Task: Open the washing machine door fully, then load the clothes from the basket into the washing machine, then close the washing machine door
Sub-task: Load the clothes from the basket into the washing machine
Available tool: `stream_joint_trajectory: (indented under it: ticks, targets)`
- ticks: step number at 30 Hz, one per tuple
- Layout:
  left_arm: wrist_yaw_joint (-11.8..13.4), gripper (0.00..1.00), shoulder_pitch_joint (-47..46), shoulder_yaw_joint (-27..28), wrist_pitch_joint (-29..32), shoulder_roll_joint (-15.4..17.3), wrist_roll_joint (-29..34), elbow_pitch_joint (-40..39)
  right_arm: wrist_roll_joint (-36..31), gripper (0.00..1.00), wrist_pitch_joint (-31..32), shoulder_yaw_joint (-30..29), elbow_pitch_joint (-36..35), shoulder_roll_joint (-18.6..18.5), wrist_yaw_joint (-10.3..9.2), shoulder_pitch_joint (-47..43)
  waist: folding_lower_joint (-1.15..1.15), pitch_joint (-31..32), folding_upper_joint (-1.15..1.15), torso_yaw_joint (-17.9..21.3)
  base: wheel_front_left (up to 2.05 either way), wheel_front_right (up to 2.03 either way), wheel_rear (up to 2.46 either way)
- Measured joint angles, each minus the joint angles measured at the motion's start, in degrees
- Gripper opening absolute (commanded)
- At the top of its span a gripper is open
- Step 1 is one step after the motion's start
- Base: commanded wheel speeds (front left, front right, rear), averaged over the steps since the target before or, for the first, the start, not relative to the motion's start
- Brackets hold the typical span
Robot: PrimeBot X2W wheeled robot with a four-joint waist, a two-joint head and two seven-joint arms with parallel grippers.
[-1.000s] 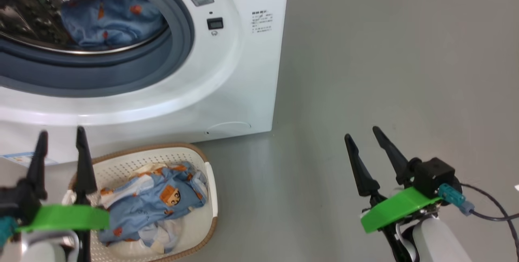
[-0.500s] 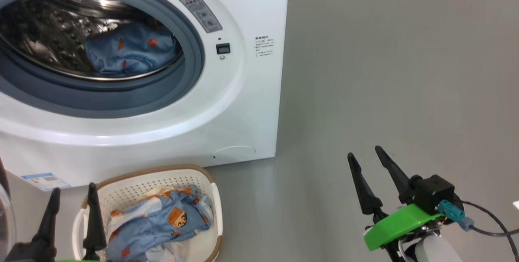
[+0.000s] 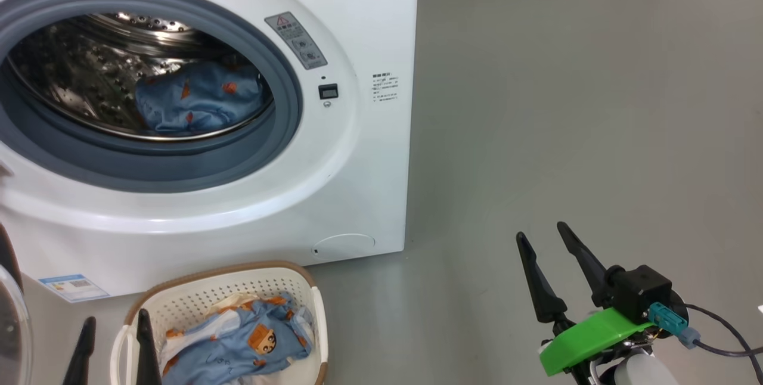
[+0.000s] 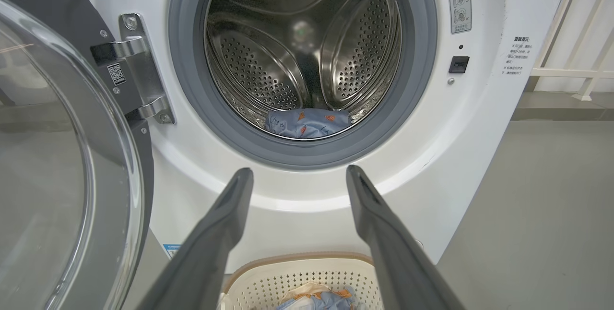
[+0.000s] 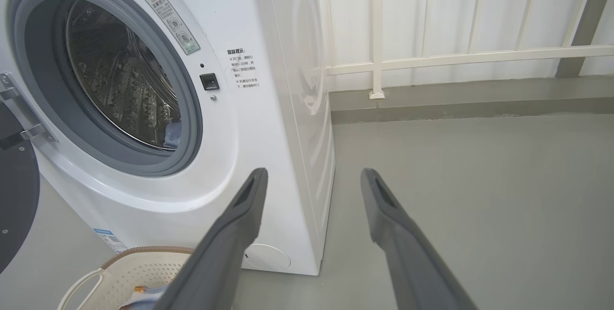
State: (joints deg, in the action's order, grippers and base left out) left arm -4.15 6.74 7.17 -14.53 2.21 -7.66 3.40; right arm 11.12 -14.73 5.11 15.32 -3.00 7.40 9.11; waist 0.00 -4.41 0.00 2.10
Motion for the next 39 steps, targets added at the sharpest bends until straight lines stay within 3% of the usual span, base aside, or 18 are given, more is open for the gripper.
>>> stream_joint_trajectory:
  ticks: [13,25,39]
  targets:
    - [2.9,1.00,2.4,-2.2,0.0,0.0,-0.7,-0.6,-0.6,1.00,0.0,-0.5,-0.2,0.0,0.00,-1.3,0.00,1.0,0.00,0.3,0.00,0.00,0.00]
    - [3.0,1.00,2.4,-2.9,0.0,0.0,-1.8,-0.3,-0.5,1.00,0.0,-0.6,-0.5,0.0,0.00,-1.2,0.00,-0.6,0.00,0.3,0.00,0.00,0.00]
    - [2.0,1.00,-3.1,-4.5,0.0,0.0,-4.1,8.4,-0.4,1.00,0.0,-0.9,-1.8,0.0,0.00,-0.7,0.00,-6.8,0.00,1.7,0.00,0.00,0.00]
